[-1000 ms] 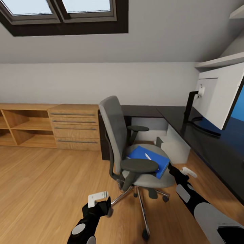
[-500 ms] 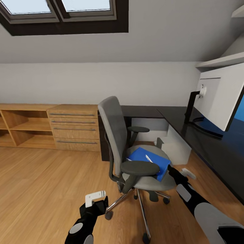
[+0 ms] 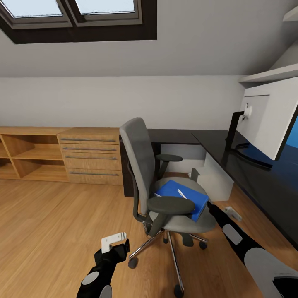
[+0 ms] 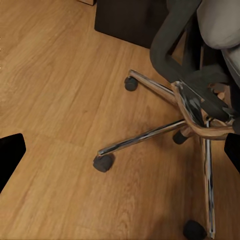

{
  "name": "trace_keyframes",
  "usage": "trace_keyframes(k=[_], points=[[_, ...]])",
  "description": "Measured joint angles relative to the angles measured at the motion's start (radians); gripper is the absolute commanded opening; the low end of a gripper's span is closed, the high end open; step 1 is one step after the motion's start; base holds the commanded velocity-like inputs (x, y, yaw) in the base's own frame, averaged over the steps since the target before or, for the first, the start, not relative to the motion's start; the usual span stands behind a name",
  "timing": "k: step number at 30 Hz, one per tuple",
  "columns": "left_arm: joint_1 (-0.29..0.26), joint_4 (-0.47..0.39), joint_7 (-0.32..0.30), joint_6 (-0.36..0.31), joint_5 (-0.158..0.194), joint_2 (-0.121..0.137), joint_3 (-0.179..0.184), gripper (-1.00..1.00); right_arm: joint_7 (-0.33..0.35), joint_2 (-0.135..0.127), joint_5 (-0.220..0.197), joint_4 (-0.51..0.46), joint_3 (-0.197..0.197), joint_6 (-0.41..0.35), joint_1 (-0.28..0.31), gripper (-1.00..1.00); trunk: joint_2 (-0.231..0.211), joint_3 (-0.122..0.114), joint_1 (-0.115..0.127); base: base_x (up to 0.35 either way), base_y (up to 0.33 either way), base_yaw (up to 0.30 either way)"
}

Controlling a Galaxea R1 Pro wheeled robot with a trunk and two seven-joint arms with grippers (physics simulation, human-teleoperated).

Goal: In the bedroom, organize the workspace by keeping the computer under the desk, ensuring the monitor is on the desk, placing the keyboard on the desk next to the monitor, placing the mouse on the desk next to the keyboard, moving the folder from the swivel chair onto the desk next to the mouse, stacking the notebook on top of the folder with the pen on top of the notebook, and positioning the swivel chair next to the desk.

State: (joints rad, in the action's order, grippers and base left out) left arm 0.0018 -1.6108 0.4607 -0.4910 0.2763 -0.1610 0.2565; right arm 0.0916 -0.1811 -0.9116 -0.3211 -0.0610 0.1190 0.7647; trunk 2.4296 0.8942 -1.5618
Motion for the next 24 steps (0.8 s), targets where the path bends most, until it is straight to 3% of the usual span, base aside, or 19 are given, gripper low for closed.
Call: trace_keyframes(k=[22, 24], points=[[0.0, 0.0, 0.002, 0.003, 0.0, -0.002, 0.002, 1.0, 0.011, -0.015, -0.015, 0.001, 0.001, -0.003, 0.0, 1.0, 0.0, 0.0, 0.0, 0.0, 0.0, 0.0], [0.0, 0.001, 0.002, 0.002, 0.0, -0.002, 0.002, 1.0, 0.012, -0.021, -0.049, 0.001, 0.001, -0.003, 0.0, 1.0, 0.0, 0.0, 0.0, 0.0, 0.0, 0.0]])
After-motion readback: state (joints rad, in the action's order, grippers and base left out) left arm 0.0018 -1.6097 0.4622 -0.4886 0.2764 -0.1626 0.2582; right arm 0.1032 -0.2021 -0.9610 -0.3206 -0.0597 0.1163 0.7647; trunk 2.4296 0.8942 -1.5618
